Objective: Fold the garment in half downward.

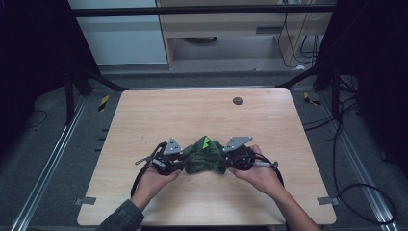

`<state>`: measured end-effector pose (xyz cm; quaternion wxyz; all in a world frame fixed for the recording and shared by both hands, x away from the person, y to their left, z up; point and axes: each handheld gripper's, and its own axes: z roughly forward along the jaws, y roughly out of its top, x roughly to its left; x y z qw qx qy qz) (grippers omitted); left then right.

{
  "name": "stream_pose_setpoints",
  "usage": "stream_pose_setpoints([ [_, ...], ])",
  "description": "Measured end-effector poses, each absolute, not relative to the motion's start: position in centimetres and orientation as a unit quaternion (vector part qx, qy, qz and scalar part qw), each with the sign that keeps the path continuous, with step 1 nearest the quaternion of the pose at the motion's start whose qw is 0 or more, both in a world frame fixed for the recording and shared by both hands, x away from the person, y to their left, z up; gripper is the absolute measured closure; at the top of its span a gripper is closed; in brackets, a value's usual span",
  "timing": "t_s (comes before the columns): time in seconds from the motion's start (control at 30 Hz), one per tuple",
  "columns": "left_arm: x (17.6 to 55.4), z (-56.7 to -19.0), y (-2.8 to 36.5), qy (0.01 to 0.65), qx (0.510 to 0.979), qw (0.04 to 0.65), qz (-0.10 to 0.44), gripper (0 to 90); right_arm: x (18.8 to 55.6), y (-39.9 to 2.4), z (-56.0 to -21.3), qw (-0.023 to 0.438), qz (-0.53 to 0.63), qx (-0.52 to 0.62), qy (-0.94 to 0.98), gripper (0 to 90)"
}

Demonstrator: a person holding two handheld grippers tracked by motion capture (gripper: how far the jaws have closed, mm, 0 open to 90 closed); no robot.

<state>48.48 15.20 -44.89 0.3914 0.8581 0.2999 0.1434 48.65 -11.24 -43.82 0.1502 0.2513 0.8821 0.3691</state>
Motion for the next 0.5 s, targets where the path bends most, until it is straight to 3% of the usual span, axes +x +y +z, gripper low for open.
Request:
stream_pose_setpoints([
  [0.5,47.79,-45.77,15.35,0.298,0.861,0.387,0.144,78.8,47.86,-11.26,-44.36,0.147,0.366,0.246,0.885,73.4],
])
